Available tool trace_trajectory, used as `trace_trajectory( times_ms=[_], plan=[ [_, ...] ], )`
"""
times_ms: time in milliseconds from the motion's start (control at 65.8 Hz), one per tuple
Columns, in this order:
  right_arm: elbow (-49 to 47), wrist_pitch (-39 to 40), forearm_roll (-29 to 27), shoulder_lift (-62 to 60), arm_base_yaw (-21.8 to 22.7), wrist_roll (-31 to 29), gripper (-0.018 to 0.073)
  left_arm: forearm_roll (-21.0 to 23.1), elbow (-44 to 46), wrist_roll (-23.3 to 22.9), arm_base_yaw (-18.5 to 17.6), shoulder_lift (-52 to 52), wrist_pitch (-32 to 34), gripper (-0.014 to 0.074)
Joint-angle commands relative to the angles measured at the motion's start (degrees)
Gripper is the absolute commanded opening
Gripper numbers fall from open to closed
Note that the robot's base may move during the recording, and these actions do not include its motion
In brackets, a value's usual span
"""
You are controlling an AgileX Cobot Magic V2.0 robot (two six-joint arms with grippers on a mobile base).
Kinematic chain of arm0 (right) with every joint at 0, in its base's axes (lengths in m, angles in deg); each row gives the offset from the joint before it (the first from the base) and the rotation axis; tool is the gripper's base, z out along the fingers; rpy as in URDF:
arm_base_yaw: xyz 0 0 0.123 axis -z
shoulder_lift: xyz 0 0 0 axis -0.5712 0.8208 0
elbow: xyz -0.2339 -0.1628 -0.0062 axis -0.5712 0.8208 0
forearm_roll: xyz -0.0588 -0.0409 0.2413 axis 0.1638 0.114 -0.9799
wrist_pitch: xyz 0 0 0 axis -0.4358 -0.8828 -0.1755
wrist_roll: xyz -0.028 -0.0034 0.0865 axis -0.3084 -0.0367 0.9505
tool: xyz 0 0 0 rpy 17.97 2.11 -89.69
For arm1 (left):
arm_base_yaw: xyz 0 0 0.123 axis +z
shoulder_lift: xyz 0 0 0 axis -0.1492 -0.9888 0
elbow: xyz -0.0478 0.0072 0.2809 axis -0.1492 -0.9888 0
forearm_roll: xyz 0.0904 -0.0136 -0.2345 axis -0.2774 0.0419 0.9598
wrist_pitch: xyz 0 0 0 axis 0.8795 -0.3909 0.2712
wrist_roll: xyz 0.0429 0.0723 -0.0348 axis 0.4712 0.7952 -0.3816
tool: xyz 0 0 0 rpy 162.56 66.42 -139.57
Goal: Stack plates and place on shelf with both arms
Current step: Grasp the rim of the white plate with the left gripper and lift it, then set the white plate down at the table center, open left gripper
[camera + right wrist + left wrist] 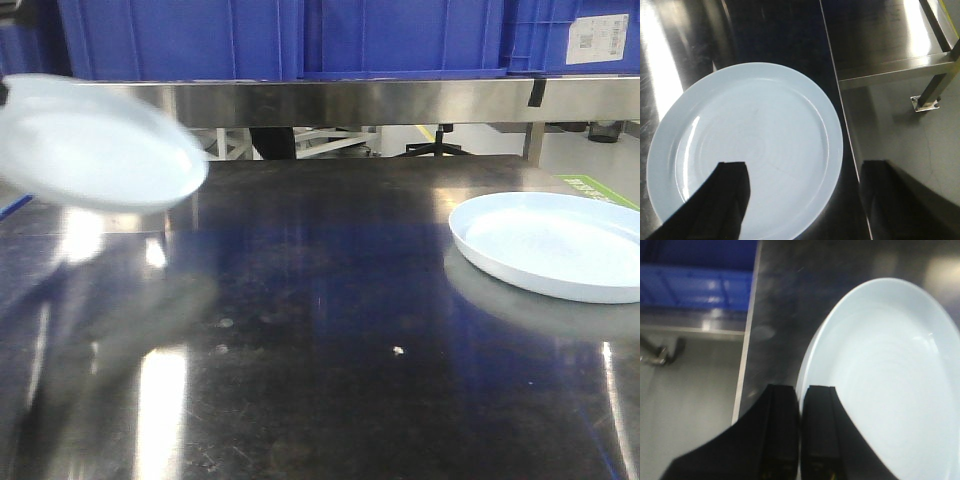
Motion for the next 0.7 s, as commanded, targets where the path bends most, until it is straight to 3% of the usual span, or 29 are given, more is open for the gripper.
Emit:
trace_trajectory(
  times_ms=[0,228,395,684],
  plan=[
    [-2.16,3.57,0.39,-1.11,0.37,-0.14,0.057,1.74,3.32,-0.31,-3.51,2.49,2.94,0.0099],
    [-2.16,3.52,0.39,-1.11,0.37,-0.14,0.057,5.2,4.31,-0.31,-13.17,-0.32,7.21,0.0099],
    [-2.16,3.52,0.39,-1.11,0.37,-0.14,0.057,6.46,5.31,-0.31,-18.3,-5.08,9.93,0.0099],
    [-2.16,3.58,0.39,-1.11,0.37,-0.14,0.057,6.31,7.99,-0.31,-20.97,-13.89,11.38,0.0099]
  ],
)
